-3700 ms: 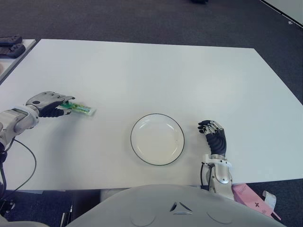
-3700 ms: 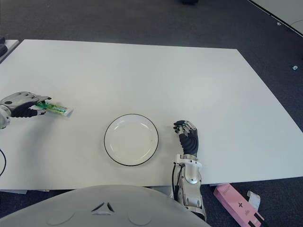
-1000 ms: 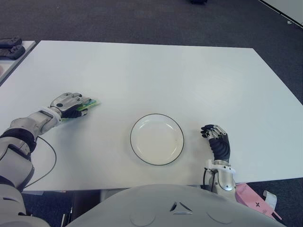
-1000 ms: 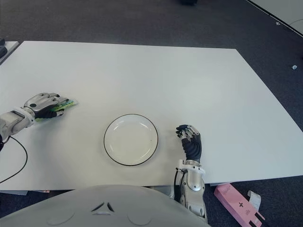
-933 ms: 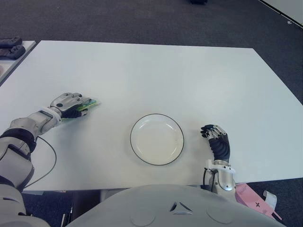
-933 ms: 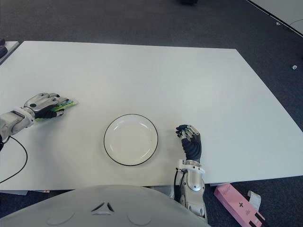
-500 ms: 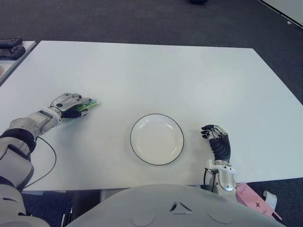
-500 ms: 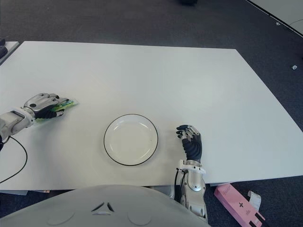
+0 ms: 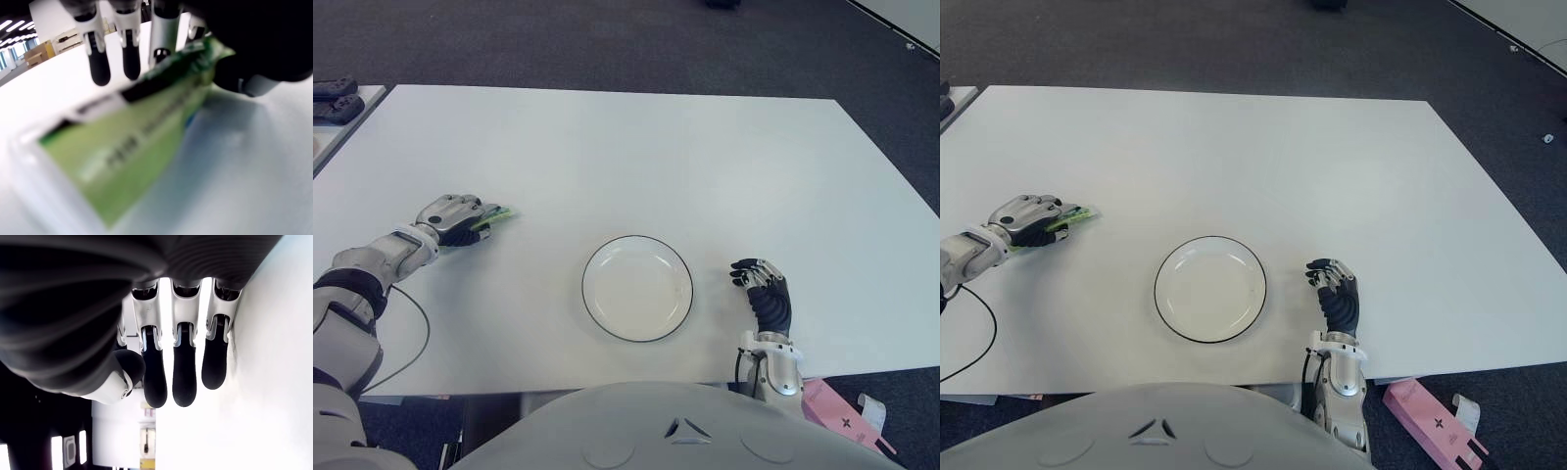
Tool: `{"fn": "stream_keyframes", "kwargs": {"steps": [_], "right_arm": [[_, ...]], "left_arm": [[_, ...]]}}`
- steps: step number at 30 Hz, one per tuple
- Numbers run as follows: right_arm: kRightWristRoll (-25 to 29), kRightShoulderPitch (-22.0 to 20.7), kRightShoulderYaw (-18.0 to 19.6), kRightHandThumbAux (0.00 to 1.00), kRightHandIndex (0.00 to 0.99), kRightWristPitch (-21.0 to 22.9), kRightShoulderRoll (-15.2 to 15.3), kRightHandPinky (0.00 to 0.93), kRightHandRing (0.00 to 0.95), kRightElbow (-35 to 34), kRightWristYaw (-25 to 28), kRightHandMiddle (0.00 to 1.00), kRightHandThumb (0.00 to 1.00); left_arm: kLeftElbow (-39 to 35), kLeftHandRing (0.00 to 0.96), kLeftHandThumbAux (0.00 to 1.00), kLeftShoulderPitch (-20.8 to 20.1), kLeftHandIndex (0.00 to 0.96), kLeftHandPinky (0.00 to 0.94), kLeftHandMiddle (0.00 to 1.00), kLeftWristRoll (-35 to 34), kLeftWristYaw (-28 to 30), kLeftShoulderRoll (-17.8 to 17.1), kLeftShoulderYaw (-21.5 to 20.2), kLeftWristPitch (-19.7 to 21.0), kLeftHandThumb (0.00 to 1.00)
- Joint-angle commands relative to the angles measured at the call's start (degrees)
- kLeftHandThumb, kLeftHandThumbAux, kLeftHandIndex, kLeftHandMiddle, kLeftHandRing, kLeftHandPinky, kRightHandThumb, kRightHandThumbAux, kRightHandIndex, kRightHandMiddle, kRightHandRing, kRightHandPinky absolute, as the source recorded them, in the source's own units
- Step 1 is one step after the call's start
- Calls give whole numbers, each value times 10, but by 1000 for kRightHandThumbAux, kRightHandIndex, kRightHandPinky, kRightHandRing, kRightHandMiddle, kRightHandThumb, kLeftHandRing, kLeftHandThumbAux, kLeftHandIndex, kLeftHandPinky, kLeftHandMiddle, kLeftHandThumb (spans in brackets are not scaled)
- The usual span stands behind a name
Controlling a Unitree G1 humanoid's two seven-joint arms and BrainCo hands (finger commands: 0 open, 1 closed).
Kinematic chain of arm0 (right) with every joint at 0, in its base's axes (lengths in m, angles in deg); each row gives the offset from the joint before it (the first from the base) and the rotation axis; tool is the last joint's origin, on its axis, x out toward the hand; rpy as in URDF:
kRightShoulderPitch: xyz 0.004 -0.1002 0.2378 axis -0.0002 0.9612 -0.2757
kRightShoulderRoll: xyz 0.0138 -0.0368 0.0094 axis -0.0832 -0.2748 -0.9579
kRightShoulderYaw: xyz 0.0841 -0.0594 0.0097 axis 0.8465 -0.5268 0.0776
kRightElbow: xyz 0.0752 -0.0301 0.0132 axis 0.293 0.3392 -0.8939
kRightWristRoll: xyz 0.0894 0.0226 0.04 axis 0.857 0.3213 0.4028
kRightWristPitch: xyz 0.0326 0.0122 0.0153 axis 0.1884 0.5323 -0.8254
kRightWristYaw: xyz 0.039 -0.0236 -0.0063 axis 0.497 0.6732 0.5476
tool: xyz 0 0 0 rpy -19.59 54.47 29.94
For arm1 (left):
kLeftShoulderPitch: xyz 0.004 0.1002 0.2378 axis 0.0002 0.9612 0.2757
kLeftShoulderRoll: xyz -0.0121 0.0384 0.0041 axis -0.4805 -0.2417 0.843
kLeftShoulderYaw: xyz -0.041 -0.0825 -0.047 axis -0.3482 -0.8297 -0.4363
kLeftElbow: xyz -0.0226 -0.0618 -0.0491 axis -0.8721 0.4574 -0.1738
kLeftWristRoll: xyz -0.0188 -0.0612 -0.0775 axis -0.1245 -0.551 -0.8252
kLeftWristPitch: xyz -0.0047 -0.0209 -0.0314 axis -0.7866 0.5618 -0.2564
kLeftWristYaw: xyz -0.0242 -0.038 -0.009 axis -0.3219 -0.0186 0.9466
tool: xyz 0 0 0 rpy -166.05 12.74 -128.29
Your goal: Put the toothpaste on the table into the plate.
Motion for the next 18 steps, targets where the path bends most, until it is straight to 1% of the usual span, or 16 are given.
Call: {"fn": "stream_keyframes", "kwargs": {"steps": [1,2,4,7,12,16,18], "right_arm": [[-2,0,1,727,429,15,-1,444,474,0,-1,484,710],[-1,0,1,727,429,16,-1,444,473,0,-1,484,710],[-2,0,2,727,429,13,0,442,472,1,0,482,710],[-2,0,3,728,429,8,1,434,473,2,0,484,711],[-4,-1,3,729,429,6,2,431,471,3,0,482,710],[-9,-3,3,729,429,7,4,430,471,6,-2,485,710],[-9,-4,4,729,430,10,4,439,472,5,-2,485,711]], "left_arm": [[35,581,548,22,431,630,486,6,30,24,14,4,909],[35,601,560,22,446,643,489,6,25,25,14,8,919],[34,656,622,24,412,685,520,9,12,26,16,19,875],[32,713,649,27,406,742,542,16,-15,27,20,33,859],[31,779,661,33,406,808,554,34,-77,29,33,52,853],[30,820,664,35,405,847,559,44,-105,30,40,64,852],[28,830,665,36,406,850,561,46,-114,31,43,70,852]]}}
